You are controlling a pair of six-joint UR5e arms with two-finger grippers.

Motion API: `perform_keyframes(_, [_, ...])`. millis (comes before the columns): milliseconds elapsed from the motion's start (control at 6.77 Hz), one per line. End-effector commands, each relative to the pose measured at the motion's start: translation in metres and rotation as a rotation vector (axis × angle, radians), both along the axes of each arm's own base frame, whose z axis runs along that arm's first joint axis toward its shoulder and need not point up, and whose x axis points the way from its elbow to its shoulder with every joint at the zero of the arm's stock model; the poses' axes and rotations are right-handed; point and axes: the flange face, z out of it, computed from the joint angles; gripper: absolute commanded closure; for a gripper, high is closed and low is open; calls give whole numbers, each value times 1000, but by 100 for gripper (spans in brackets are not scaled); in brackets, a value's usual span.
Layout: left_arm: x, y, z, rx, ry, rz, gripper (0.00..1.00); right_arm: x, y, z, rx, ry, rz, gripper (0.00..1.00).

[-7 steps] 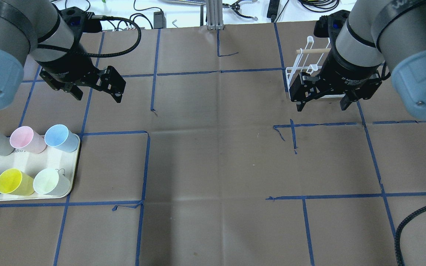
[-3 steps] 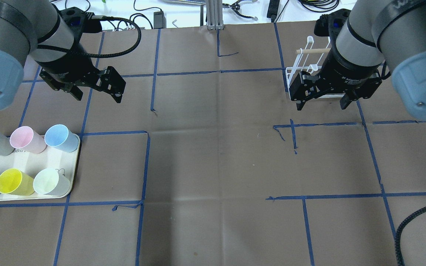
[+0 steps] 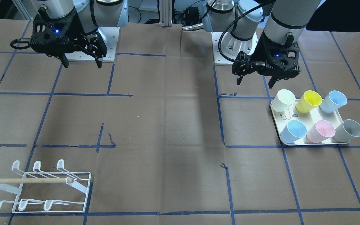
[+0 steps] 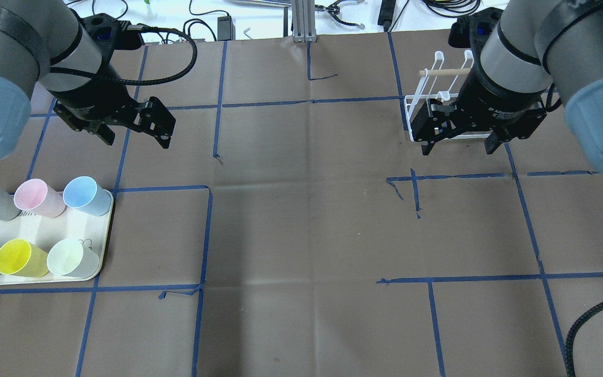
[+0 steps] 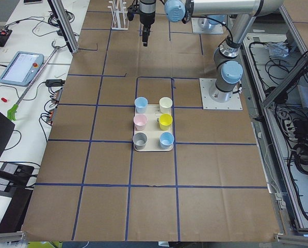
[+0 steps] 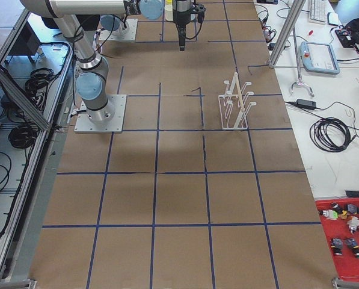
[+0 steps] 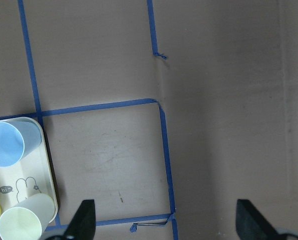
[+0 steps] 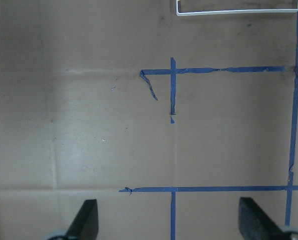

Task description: Transfer IKEA cup to right arm and place on rack

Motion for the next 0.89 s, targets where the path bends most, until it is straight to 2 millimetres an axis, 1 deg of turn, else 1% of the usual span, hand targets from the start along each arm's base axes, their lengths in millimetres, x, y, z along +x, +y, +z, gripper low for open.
perform_keyframes(0, [41,-6,-6,11,3,35,1,1,-4,-8,9,2,2,0])
perform_keyframes(148, [68,-9,-7,16,2,45,1,1,-3,-4,1,0,0,0])
perform_keyframes(295, [101,-12,-9,19,1,45,1,0,-2,1,-9,0,-1,0])
perform_keyframes(443, [133,-17,-18,35,6,51,1,0,1,-1,7,3,-1,0])
perform_keyframes(591, [152,-28,-29,26,2,55,1,-1,1,-6,15,2,2,0])
perform_keyframes(739, [157,-40,-40,13,-4,38,1,-1,-4,-7,7,2,-1,0])
